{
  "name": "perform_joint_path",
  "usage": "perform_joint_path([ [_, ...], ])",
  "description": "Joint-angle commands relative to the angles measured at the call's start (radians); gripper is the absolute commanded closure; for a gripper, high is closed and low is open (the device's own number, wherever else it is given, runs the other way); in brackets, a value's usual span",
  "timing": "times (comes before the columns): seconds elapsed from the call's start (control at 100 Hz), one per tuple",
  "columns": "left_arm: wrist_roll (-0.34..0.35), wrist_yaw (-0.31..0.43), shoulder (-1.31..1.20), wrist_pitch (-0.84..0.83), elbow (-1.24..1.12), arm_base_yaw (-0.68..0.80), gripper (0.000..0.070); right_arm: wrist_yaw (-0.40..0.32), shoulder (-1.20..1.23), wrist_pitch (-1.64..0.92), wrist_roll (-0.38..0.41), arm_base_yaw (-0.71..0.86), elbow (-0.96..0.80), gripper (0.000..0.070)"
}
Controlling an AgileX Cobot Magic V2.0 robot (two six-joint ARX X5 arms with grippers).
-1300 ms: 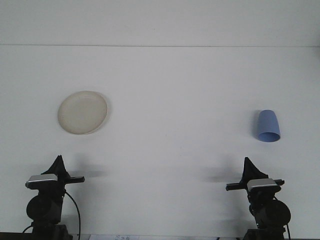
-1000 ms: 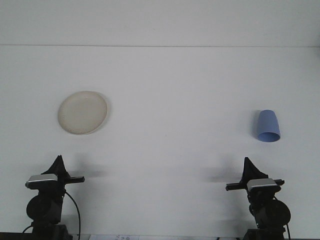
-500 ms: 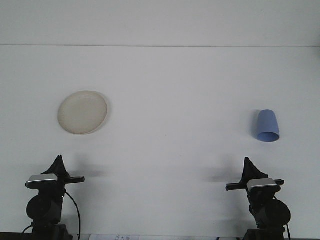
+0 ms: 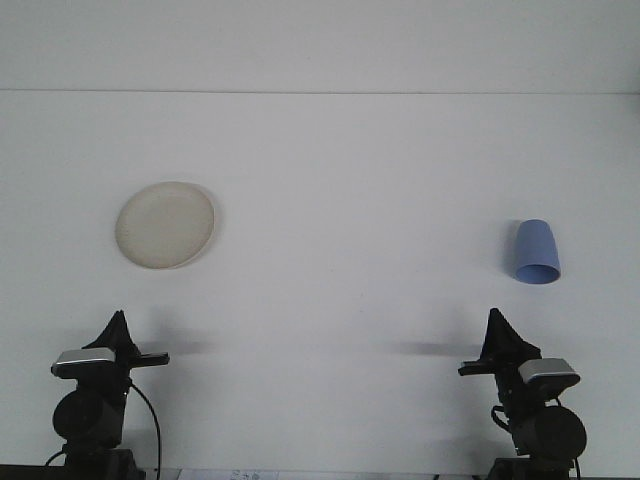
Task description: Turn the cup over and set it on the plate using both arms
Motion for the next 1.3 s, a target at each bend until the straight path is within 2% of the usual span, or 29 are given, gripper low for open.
perform_joint_path([
  [0.0,-0.006,-0.005,-0.002,0.013,-0.019,0.000,0.0685,0.028,0.002,-0.010,0.136,0.001,0.056,0.0700],
  [0.06,-0.006,-0.005,-0.002,0.013,-0.019,0.000,0.0685,0.089,0.023,-0.090,0.117,0.001,0.134,0.0699],
  [0.12,-0.005,-0.005,-0.002,0.013,-0.019,0.000,0.0685,0.121,0.064,-0.167,0.055,0.001,0.225,0.0678],
  [0.15,-0.005,-0.005,-0.002,0.013,-0.019,0.000,0.0685,0.135,0.091,-0.201,0.018,0.001,0.273,0.0619],
  [0.25,-0.006,-0.005,-0.002,0.013,-0.019,0.000,0.0685,0.190,0.211,-0.302,-0.105,0.001,0.430,0.0305],
  [0.29,-0.005,-0.005,-0.002,0.013,-0.019,0.000,0.0685,0.213,0.262,-0.342,-0.150,0.001,0.488,0.0251],
  [0.41,-0.005,-0.005,-0.002,0.013,-0.019,0.000,0.0685,0.295,0.410,-0.457,-0.268,0.001,0.627,0.0249],
  [0.48,-0.005,-0.005,-0.002,0.013,-0.019,0.000,0.0685,0.372,0.491,-0.507,-0.349,-0.001,0.673,0.0249],
  [0.53,-0.005,-0.005,-0.002,0.013,-0.019,0.000,0.0685,0.420,0.545,-0.526,-0.389,-0.006,0.687,0.0249],
  [0.59,-0.005,-0.005,-0.002,0.013,-0.019,0.000,0.0685,0.446,0.609,-0.534,-0.417,-0.019,0.689,0.0249],
  [0.92,-0.005,-0.005,-0.002,0.013,-0.019,0.000,0.0685,0.418,0.981,-0.458,-0.463,-0.172,0.674,0.0250],
  [1.18,-0.005,-0.005,-0.002,0.013,-0.019,0.000,0.0685,0.385,1.102,-0.207,-0.470,-0.248,0.566,0.0252],
  [1.29,-0.006,-0.005,-0.002,0.013,-0.019,0.000,0.0685,0.325,1.131,-0.084,-0.486,-0.267,0.529,0.0253],
])
